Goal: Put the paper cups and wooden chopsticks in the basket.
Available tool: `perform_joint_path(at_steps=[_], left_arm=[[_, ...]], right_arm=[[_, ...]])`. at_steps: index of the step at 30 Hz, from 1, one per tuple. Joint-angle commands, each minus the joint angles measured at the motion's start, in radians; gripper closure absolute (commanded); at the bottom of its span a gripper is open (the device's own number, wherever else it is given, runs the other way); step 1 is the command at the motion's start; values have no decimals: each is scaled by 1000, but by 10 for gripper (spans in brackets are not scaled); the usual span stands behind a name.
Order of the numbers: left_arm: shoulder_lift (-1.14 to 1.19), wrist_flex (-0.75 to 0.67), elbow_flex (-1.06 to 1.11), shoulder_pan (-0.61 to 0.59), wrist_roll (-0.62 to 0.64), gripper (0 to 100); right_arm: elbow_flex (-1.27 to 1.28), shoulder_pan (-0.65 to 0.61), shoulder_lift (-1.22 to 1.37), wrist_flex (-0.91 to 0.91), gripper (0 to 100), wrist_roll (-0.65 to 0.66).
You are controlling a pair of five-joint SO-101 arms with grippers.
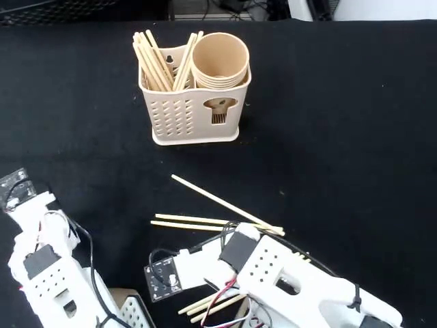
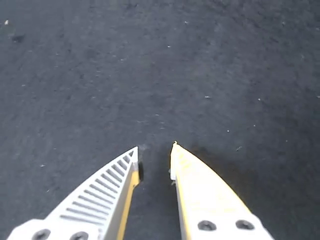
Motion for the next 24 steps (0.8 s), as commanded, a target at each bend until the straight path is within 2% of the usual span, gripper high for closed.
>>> perform_joint_path(at_steps=[1,8,11,18,24], left_arm=[[-3,-26,-53,-21,14,880],[-3,-44,-45,-13,14,879],[-2,-55,-42,-13,14,880],[-2,-55,-42,-13,14,879],[-2,-58,-42,-15,14,880]], right_arm=[[-22,-8,7,6,787,11],[-125,-5,271,35,787,15],[-170,-9,354,87,787,127],[-185,-9,369,158,785,394],[-114,-5,369,77,787,419]])
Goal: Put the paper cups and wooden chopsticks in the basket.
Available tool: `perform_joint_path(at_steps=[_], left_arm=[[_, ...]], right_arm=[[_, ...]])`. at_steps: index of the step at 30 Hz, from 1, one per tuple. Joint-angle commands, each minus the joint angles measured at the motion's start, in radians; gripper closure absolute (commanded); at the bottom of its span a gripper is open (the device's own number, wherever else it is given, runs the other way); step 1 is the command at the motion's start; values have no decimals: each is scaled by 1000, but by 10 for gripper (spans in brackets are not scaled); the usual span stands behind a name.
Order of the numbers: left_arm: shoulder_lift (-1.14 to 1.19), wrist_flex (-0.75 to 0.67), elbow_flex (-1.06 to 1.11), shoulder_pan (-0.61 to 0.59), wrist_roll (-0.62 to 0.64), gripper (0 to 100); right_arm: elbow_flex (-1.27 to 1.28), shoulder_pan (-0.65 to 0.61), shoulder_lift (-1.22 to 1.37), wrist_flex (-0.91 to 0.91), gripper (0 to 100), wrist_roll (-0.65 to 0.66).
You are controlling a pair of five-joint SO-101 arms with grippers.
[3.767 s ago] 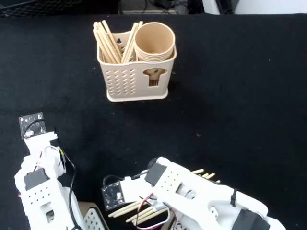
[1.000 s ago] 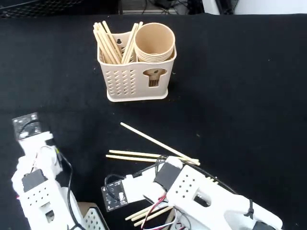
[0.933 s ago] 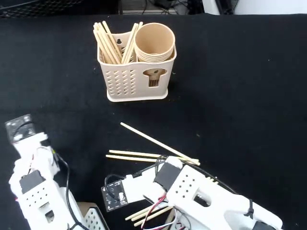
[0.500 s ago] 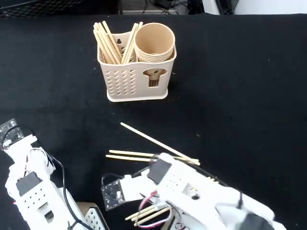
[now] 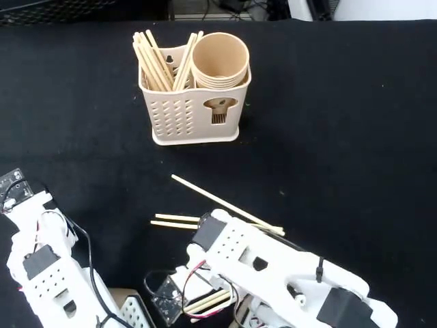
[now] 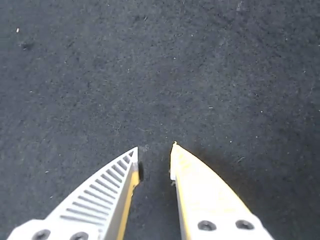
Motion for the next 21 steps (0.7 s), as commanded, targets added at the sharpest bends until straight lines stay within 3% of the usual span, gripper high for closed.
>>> perform_joint_path(at_steps=[1,3,8,12,21], left_arm=[[-2,-21,-42,-2,8,880],[-2,-21,-42,-2,8,880],[-2,-23,-42,-2,8,880],[-2,-23,-42,-2,8,880],[-2,-18,-42,-2,8,880]], right_arm=[[54,-5,2,-81,787,14],[107,-5,2,-157,787,-6],[191,-20,2,-333,787,-209],[202,-86,4,-377,787,-339],[197,-110,-5,-351,787,-368]])
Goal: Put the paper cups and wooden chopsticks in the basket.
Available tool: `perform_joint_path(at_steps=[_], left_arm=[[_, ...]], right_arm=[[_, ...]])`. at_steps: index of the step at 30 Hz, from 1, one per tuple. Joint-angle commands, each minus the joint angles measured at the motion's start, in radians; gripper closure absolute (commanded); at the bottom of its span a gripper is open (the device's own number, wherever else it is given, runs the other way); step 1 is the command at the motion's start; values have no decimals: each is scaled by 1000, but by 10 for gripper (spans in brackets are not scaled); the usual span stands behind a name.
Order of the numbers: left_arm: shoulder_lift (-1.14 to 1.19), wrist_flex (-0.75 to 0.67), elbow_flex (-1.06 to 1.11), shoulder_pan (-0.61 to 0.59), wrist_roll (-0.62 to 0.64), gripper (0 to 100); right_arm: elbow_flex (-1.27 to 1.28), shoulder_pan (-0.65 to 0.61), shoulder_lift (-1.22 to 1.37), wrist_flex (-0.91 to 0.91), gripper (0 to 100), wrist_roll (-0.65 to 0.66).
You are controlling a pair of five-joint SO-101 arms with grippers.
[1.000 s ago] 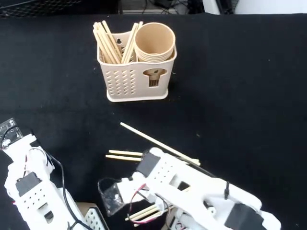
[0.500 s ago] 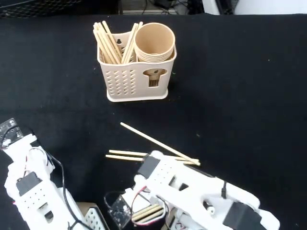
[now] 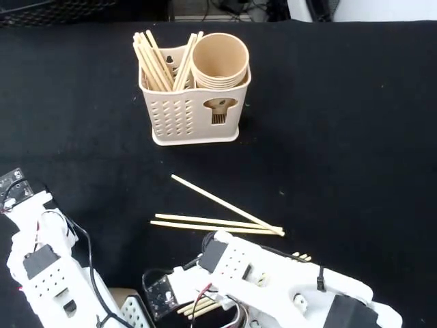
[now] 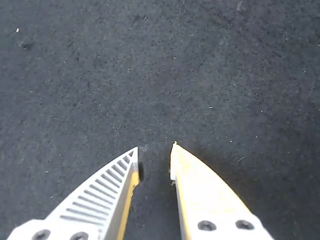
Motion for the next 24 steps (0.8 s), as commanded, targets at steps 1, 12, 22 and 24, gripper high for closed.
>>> perform_joint_path(at_steps=[1,12,22,24], left_arm=[[-2,-18,-42,-2,8,880],[-2,-17,-42,-4,8,880],[-3,-17,-42,-4,8,880],[-3,-17,-42,-4,8,880]], right_arm=[[-1,-12,12,-20,787,-14],[47,-14,12,-97,790,-15],[15,-12,12,-66,978,-15],[-27,11,12,-26,986,-15]])
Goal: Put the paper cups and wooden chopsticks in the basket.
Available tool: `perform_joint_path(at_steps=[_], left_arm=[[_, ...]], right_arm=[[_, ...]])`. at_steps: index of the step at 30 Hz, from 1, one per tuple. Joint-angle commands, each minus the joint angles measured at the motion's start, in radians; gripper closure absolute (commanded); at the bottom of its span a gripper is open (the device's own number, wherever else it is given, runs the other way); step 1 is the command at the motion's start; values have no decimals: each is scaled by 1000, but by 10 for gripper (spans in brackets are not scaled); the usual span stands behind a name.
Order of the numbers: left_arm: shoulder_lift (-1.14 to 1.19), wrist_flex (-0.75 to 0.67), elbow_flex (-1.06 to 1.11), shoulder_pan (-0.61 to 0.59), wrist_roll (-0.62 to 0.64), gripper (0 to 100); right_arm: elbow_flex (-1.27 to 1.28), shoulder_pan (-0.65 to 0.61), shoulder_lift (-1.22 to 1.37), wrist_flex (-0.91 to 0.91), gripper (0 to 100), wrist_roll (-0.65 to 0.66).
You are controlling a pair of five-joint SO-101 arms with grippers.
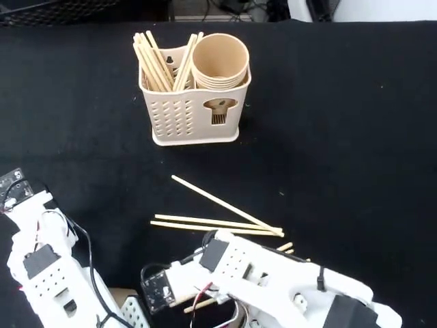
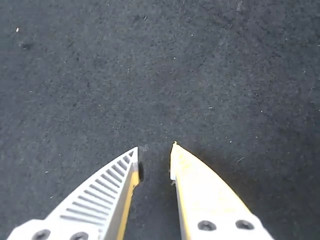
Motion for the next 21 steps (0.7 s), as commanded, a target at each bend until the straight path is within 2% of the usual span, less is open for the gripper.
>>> perform_joint_path(at_steps=[1,5,8,16,18,21], left_arm=[[-3,-17,-42,-4,8,880],[-3,-17,-42,-4,8,880],[-3,-17,-42,-4,8,880],[-3,-15,-42,-7,8,880],[-3,-15,-42,-7,8,880],[-3,-15,-42,-7,8,880]], right_arm=[[-53,25,15,63,986,-6],[-208,132,15,149,986,0],[-302,204,21,132,986,2],[-263,290,22,-132,982,0],[-251,305,22,-147,931,-5],[-248,338,22,-143,765,-3]])
